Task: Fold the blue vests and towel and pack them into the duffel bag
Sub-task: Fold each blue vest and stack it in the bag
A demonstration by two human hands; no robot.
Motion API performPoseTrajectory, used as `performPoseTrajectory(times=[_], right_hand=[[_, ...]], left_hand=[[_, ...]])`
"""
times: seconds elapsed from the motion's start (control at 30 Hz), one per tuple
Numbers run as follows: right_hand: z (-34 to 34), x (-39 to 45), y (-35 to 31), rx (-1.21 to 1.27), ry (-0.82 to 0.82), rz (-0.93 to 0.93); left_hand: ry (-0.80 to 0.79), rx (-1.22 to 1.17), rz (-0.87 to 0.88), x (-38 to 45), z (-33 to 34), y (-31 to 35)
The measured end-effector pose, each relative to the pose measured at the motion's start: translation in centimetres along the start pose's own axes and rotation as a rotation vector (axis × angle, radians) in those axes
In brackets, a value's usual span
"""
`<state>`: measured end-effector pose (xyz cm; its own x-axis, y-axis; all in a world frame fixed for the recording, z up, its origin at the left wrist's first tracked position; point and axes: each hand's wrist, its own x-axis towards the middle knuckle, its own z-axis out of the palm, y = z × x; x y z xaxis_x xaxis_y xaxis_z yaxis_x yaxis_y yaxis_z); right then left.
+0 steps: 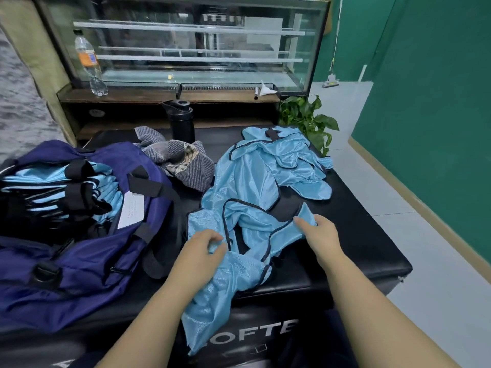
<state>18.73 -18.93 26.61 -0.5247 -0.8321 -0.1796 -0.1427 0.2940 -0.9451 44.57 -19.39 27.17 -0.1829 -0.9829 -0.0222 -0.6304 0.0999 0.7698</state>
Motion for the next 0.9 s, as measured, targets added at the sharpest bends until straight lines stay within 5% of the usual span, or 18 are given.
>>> performPoseTrajectory(times=[0.17, 0.33, 0.43, 0.63, 0.9], right_hand=[[0.2, -0.6, -0.5, 0.076, -0.051, -0.011], [0.3, -0.5, -0.9, 0.263, -0.046, 0.143], [0.7, -1.2, -1.3, 0.183, -0.066, 0.082], [2.0, -4.0, -4.5, -0.128, -0.209, -0.229], [4.8, -9.0, -8.3, -0.303, -0.499, -0.319]], left_hand=[[0.269, 0.200, -0.132, 3.0, 0.2, -1.5], [0.149, 0.294, -0.291, 4.4, -0.4, -2.9], [0.064, 0.288, -0.315, 4.3, -0.9, -3.2], [0.164, 0.280, -0.109, 2.6, -2.4, -1.3], [0.208, -0.105, 0.215, -0.6, -5.5, 2.8]])
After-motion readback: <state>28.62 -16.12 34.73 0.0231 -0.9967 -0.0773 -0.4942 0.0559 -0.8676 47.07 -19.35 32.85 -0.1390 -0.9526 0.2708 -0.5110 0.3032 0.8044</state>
